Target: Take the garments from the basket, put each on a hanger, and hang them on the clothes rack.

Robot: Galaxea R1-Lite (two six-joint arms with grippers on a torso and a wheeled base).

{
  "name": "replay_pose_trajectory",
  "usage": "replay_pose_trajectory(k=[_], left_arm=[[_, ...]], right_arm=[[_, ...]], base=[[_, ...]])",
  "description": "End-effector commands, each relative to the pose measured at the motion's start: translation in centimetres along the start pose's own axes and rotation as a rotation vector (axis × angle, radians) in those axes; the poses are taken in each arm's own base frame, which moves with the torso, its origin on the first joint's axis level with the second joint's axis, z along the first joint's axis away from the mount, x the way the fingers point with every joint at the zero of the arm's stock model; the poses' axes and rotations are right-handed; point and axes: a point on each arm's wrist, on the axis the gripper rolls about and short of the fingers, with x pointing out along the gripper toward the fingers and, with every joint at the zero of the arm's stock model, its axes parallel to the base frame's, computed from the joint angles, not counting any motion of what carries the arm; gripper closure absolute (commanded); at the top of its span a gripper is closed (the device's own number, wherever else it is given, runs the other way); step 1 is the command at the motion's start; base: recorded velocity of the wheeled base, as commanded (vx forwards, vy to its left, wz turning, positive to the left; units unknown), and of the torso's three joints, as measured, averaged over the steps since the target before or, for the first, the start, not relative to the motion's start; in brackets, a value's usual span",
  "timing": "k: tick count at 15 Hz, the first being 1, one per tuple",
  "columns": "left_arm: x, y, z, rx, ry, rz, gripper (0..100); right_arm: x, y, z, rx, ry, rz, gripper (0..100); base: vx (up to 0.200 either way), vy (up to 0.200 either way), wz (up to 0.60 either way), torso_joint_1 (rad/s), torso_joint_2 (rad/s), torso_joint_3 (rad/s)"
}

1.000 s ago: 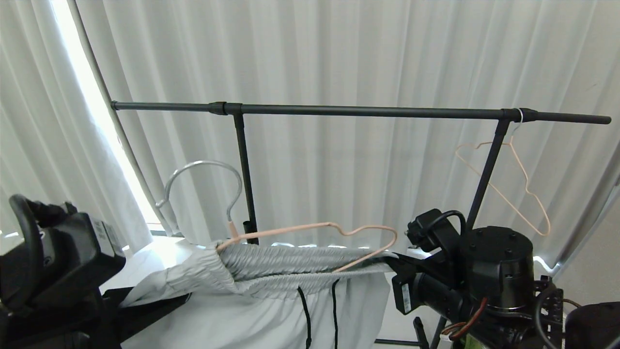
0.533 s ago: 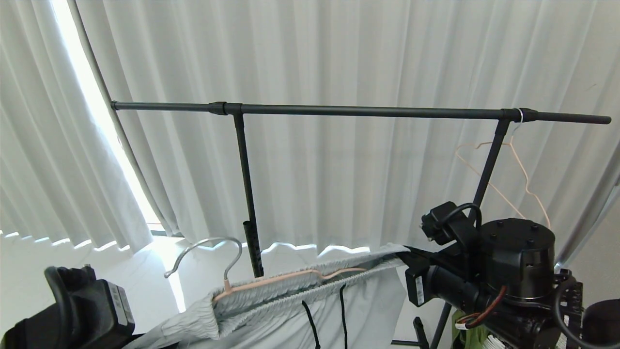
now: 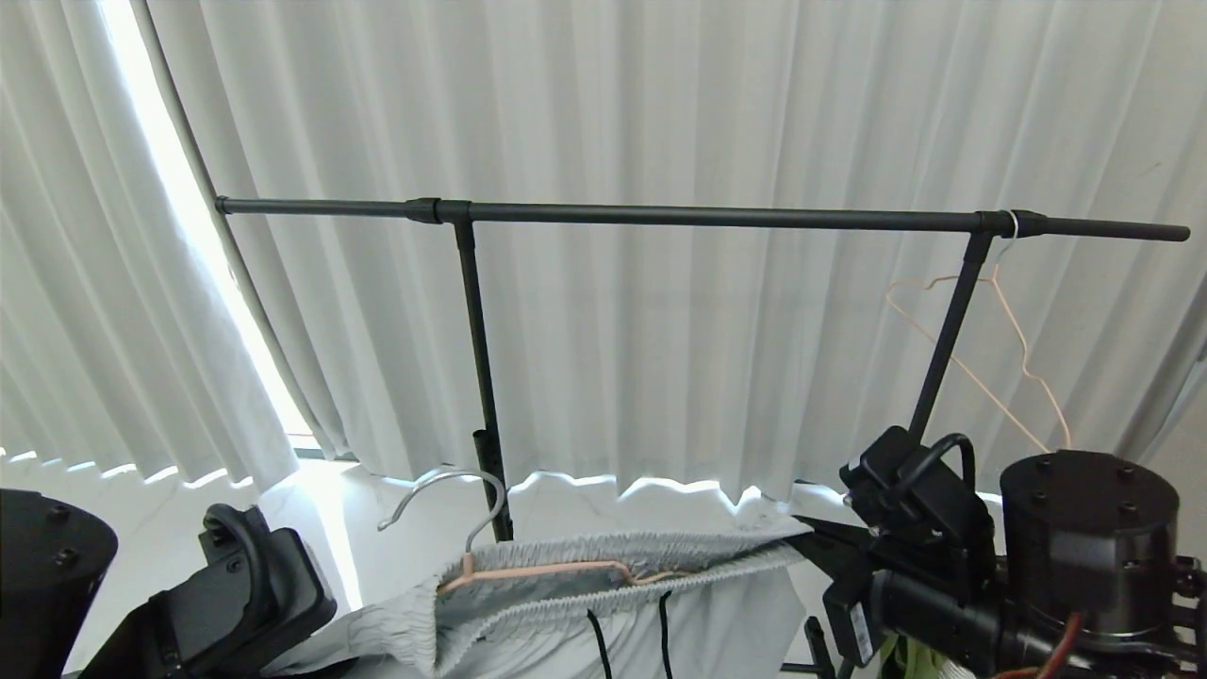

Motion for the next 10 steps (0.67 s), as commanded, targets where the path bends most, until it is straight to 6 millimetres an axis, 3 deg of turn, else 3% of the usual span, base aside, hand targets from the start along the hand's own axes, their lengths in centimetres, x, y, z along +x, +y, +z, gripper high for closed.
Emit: replay_pose_trajectory(k=[1,7,8,10], left_arm=[[0.4,0.2,0.3,-0.031,0.007,0.004,100],[0.1,0.4,1.0,-0.055,-0.083,0.035,100],[0.0,0.5,1.0,-0.056,-0.095,0.039,100],[-0.7,0.4,0.9,-0.055,-0.13,0.041,100]], right_arm=[[-2.3,1.1,0.9,-0.037,-0.045,0.086,100],[-3.9,3.4,0.6,-0.119,-0.019,0.198,100],[-4.0,3.4,0.5,-0.121,-0.017,0.201,0],[-4.3,3.3,0.7,-0.123,-0.026,0.198,0]], base=[[0.0,0.0,0.0,0.0,0.0,0.0],[0.0,0.0,0.0,0.0,0.0,0.0],[0.0,0.0,0.0,0.0,0.0,0.0],[0.0,0.0,0.0,0.0,0.0,0.0]])
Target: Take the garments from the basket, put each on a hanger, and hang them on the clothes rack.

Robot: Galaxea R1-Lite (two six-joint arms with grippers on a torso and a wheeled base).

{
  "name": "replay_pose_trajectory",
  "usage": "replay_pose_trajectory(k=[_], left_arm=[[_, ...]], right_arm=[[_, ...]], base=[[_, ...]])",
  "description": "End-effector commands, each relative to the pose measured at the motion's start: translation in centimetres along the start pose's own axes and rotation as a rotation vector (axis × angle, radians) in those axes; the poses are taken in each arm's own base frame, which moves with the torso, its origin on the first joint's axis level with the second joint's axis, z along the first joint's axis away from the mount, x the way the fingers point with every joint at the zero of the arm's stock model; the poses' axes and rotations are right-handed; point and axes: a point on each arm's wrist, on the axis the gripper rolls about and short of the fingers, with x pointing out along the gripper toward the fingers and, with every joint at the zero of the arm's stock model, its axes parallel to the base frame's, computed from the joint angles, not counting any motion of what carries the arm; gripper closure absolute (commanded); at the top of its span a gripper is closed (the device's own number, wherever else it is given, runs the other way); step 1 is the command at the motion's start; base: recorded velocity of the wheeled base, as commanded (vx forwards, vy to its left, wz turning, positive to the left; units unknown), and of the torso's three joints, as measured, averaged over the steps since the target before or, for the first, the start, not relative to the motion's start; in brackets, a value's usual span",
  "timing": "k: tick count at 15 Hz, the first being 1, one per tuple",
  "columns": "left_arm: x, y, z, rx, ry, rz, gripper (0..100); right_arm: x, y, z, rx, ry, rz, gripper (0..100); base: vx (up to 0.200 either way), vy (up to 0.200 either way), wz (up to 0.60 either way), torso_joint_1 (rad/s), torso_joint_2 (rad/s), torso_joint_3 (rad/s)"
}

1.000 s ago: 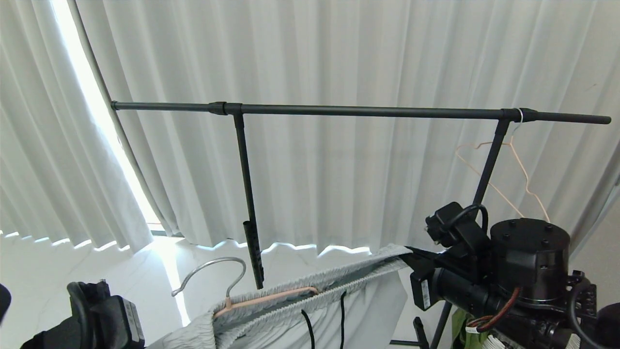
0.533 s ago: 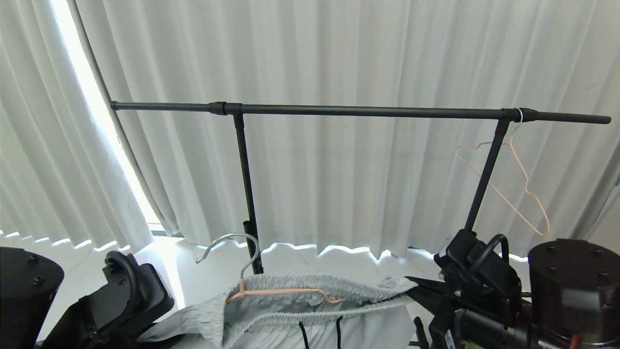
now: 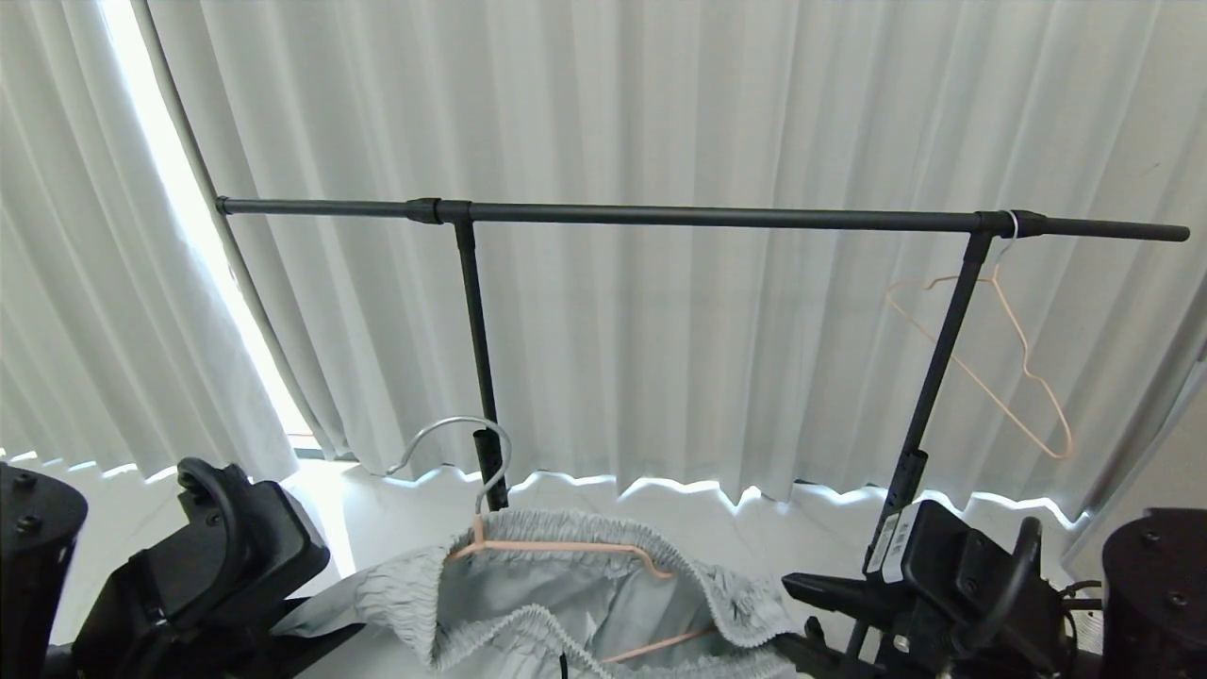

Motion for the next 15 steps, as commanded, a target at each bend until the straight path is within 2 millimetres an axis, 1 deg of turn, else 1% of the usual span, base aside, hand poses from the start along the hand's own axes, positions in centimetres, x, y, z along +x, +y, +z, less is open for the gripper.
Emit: replay_pose_trajectory(k=[1,5,6,9,10,11,12,14,15], left_arm=[[-0.8,0.0,-0.1,0.0,-0.037,0.005,100],[-1.9,-0.5,-0.4,0.02,-0.098,-0.034,100],[-2.0,-0.7,-0.3,0.031,-0.111,-0.062,100],[-2.0,-1.4,0.1,0.077,-0.14,-0.132,100],[-2.0,-1.6,0.1,0.088,-0.144,-0.143,100],[-1.7,-1.9,0.4,0.113,-0.139,-0.17,100],[-1.6,-2.0,0.7,0.118,-0.136,-0.176,100],[-1.4,-2.0,1.2,0.124,-0.137,-0.182,100],[-1.3,-2.2,1.3,0.13,-0.137,-0.188,100]], right_arm=[[-0.5,-0.1,0.3,-0.009,-0.02,0.0,0],[-1.0,-0.3,0.2,-0.047,-0.006,0.009,0],[-1.0,-0.2,0.6,-0.05,-0.02,0.036,0],[-0.7,0.0,3.6,-0.154,-0.028,0.198,0],[-0.5,0.0,4.2,-0.172,-0.019,0.236,0],[0.2,0.3,5.1,-0.199,0.007,0.307,0],[1.0,0.6,5.4,-0.202,0.018,0.33,0],[2.8,1.3,5.5,-0.208,0.044,0.353,0],[3.4,1.6,5.4,-0.211,0.055,0.364,0]], base=[[0.0,0.0,0.0,0.0,0.0,0.0],[0.0,0.0,0.0,0.0,0.0,0.0],[0.0,0.0,0.0,0.0,0.0,0.0],[0.0,0.0,0.0,0.0,0.0,0.0],[0.0,0.0,0.0,0.0,0.0,0.0],[0.0,0.0,0.0,0.0,0.0,0.0],[0.0,0.0,0.0,0.0,0.0,0.0],[0.0,0.0,0.0,0.0,0.0,0.0],[0.0,0.0,0.0,0.0,0.0,0.0]])
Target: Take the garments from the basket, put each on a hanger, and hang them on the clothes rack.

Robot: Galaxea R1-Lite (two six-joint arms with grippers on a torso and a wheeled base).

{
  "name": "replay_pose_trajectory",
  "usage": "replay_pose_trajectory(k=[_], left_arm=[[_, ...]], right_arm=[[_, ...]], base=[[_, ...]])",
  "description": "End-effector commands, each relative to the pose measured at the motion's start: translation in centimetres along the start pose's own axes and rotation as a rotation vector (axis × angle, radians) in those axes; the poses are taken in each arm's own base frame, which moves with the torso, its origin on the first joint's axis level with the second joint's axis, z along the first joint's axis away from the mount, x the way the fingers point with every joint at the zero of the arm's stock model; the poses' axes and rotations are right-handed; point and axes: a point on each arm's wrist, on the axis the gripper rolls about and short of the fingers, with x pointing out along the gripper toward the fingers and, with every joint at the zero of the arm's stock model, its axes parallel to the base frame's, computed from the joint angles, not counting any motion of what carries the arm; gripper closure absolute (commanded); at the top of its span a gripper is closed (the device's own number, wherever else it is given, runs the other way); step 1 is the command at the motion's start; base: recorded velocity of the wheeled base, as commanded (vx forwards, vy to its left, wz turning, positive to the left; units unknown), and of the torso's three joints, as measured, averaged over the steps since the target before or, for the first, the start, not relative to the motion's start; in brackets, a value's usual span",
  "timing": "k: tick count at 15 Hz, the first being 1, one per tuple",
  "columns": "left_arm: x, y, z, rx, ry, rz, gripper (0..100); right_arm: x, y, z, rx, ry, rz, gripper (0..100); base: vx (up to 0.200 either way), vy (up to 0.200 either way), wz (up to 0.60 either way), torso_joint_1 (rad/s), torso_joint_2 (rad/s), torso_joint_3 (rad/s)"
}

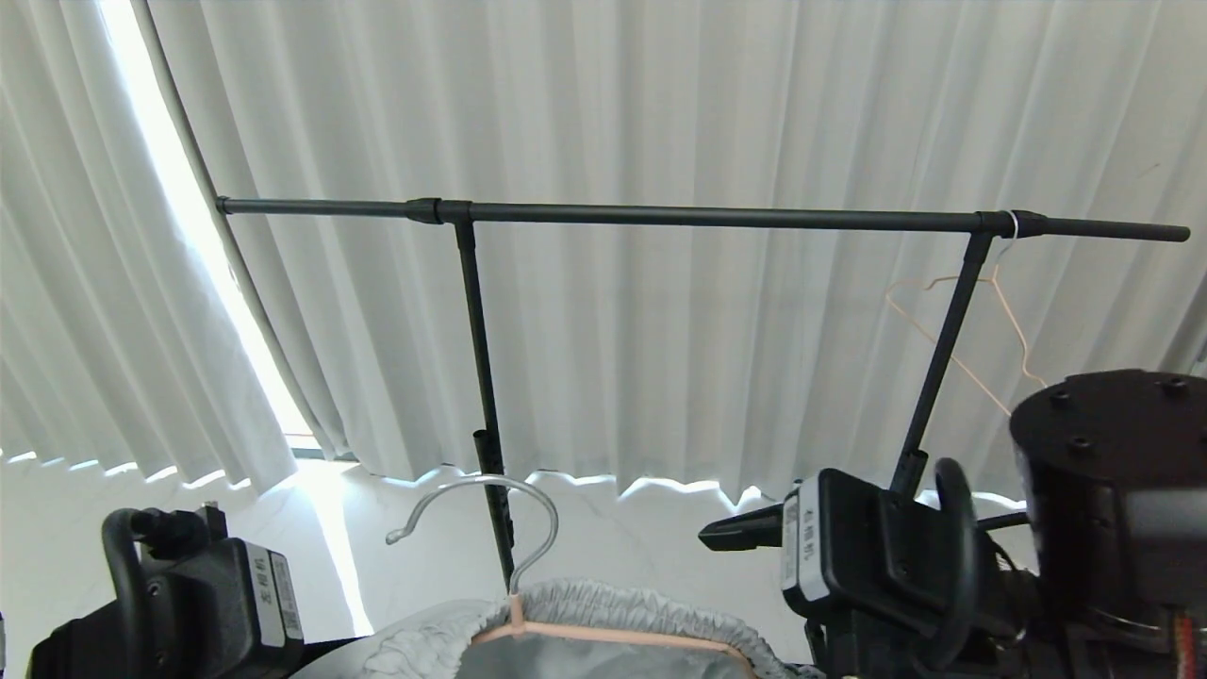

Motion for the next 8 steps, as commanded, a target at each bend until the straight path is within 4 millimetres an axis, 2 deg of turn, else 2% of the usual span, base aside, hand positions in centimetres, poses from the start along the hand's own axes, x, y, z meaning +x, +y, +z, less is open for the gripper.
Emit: replay_pose_trajectory(k=[1,8], left_arm=[[0.49,-0.09,0.16,0.007,0.016,-0.013,100],[0.41,-0.08,0.2,0.007,0.013,-0.01,100]], right_arm=[[2.43,0.21,-0.39,0.001,0.052,0.04,0],[3.38,0.32,-1.03,0.027,0.084,0.065,0]], base=[[0.0,0.0,0.0,0.0,0.0,0.0],[0.0,0.0,0.0,0.0,0.0,0.0]])
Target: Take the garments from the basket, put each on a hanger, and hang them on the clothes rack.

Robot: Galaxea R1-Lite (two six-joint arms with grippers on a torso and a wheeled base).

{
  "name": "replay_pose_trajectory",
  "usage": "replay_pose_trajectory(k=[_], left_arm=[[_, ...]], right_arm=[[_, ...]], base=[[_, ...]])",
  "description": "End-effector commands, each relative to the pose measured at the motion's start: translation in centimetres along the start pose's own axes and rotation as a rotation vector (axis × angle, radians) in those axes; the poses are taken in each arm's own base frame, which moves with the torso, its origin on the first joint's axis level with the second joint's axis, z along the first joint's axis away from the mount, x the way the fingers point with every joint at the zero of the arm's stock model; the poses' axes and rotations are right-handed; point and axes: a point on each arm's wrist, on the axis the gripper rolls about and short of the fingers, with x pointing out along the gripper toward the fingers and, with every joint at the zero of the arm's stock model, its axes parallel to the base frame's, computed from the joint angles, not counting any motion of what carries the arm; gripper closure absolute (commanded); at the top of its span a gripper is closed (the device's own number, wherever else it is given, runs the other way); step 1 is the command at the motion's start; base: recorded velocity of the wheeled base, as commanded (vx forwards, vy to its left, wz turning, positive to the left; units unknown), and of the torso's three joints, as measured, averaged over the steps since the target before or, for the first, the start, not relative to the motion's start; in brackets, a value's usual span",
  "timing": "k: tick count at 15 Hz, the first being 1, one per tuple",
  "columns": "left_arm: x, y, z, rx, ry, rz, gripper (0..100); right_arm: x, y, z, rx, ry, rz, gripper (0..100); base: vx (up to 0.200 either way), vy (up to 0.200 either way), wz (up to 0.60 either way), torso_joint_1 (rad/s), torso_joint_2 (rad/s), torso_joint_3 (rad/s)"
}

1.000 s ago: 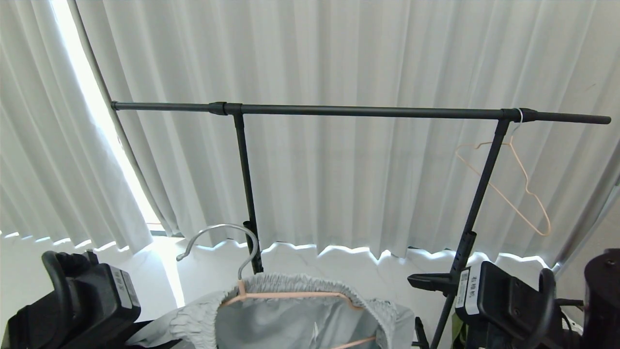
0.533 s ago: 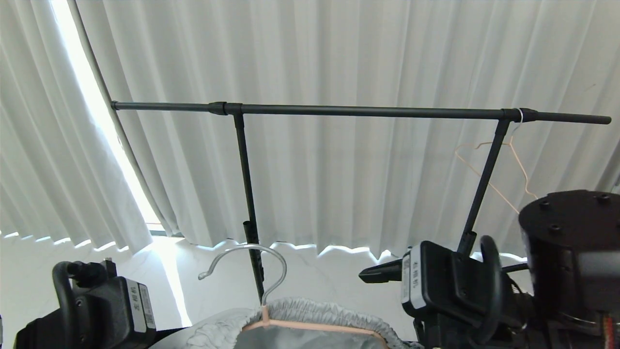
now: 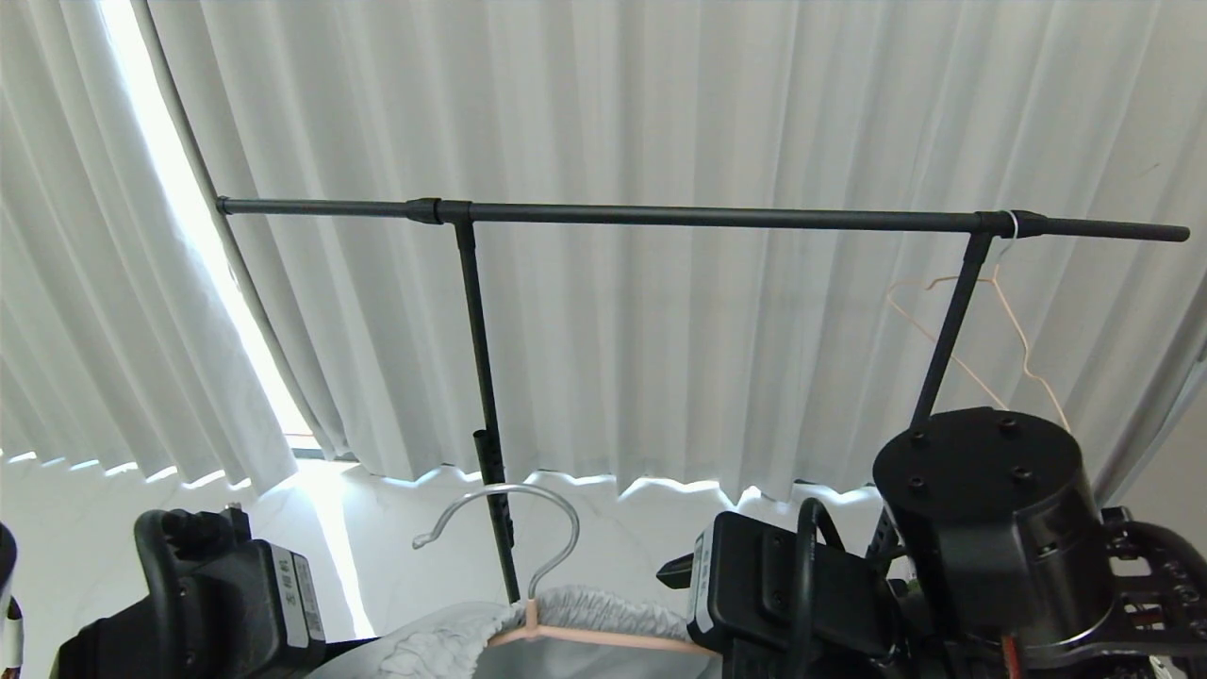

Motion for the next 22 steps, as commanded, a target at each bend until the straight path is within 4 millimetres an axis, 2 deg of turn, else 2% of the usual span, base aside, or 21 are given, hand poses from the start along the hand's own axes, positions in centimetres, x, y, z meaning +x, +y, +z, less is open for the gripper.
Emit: replay_pose_trajectory(k=[1,2,12,13,17,20,22], left_arm=[[0.0,0.0,0.1,0.0,-0.001,-0.001,100],[0.0,0.0,0.1,0.0,-0.001,-0.001,100],[-0.4,0.0,0.1,-0.001,-0.021,0.007,100],[-0.4,0.0,0.1,-0.002,-0.021,0.007,0],[-1.1,-0.2,-0.7,-0.005,-0.035,0.013,0],[-1.8,-0.6,-2.0,-0.007,-0.046,0.015,0],[-2.4,-0.6,-2.0,-0.015,-0.078,0.024,0]], right_arm=[[0.3,0.0,-0.2,0.012,0.011,0.004,0],[0.3,0.0,-0.2,0.017,0.012,0.002,100],[0.2,-0.2,-0.1,0.011,0.004,-0.012,100],[-0.2,-0.1,0.1,-0.011,-0.009,-0.015,100],[-2.0,-0.8,0.5,-0.078,-0.051,-0.059,100],[-3.7,-1.9,-0.1,-0.097,-0.057,-0.122,100],[-4.7,-2.6,-0.8,-0.075,-0.05,-0.16,100]], base=[[0.0,0.0,0.0,0.0,0.0,0.0],[0.0,0.0,0.0,0.0,0.0,0.0],[0.0,0.0,0.0,0.0,0.0,0.0],[0.0,0.0,0.0,0.0,0.0,0.0],[0.0,0.0,0.0,0.0,0.0,0.0],[0.0,0.0,0.0,0.0,0.0,0.0],[0.0,0.0,0.0,0.0,0.0,0.0]])
